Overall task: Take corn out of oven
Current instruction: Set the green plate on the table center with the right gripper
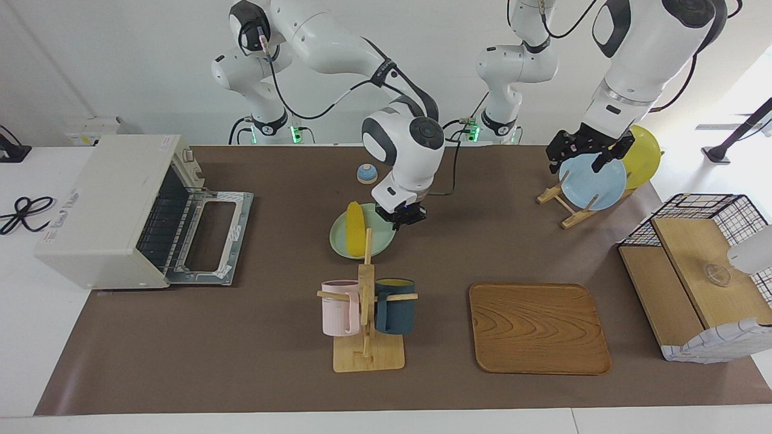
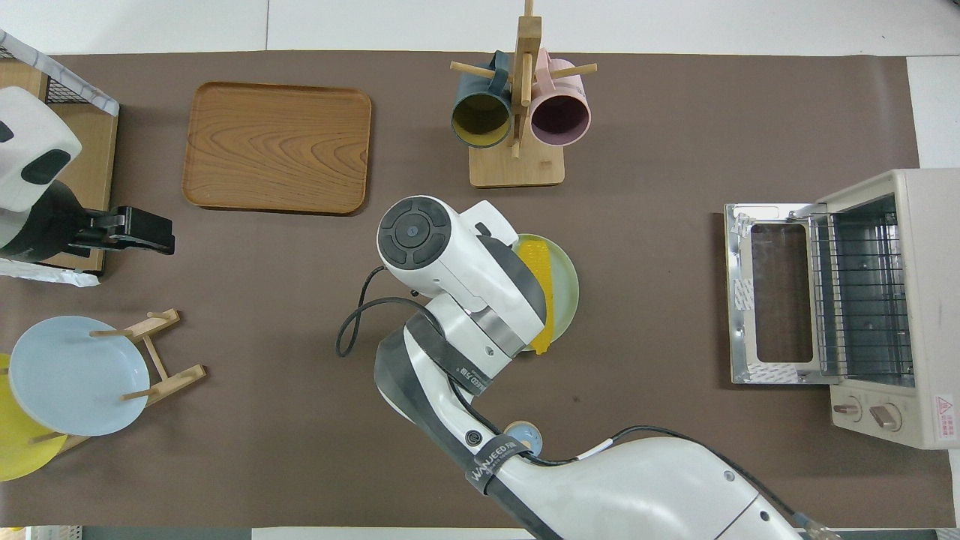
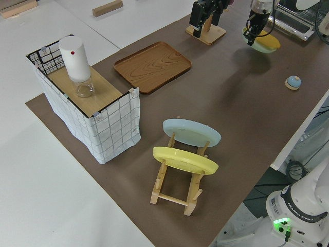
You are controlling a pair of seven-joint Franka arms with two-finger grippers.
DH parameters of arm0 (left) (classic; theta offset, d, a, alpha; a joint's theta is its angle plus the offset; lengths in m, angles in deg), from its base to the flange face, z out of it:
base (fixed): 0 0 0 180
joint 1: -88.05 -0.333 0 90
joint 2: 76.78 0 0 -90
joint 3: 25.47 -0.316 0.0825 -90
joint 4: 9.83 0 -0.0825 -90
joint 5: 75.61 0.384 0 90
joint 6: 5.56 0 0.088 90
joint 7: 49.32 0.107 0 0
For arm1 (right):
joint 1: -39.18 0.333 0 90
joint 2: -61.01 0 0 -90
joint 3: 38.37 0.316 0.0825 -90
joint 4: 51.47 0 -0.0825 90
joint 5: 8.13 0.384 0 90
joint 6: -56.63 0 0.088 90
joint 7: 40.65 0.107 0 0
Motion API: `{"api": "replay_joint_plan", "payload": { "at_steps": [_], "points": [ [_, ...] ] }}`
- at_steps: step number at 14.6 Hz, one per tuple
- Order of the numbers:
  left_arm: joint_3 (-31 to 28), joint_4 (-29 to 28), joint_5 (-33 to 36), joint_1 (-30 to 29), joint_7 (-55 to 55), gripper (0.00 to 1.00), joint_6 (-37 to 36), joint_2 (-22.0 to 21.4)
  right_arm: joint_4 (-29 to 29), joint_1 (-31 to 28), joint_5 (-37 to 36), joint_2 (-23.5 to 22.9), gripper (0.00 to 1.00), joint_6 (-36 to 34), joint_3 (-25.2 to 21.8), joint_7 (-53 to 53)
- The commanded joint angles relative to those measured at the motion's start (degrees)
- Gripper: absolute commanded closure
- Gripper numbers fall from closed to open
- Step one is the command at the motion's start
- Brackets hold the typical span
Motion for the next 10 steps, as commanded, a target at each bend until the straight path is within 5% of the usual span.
{"api": "replay_joint_plan", "payload": {
  "at_steps": [1,3,6,10],
  "points": [
    [-0.3,-0.5,-0.1,0.0,-0.2,0.00,0.2,-0.8,3.2,-1.3,3.6,1.8,1.00,3.0,0.2,2.2],
    [-0.3,-0.5,-0.1,0.0,-0.2,0.00,0.5,-0.8,3.1,-2.1,8.3,1.7,1.00,4.0,0.2,3.6],
    [-0.3,-0.6,-0.1,0.0,-0.2,0.00,0.9,-0.8,1.5,-3.5,8.5,1.7,0.73,3.7,0.2,3.6],
    [-0.3,-1.1,-0.1,0.2,-0.2,0.00,1.3,-0.9,-0.6,-6.3,7.1,3.8,0.74,0.0,-0.2,-0.4]
  ]
}}
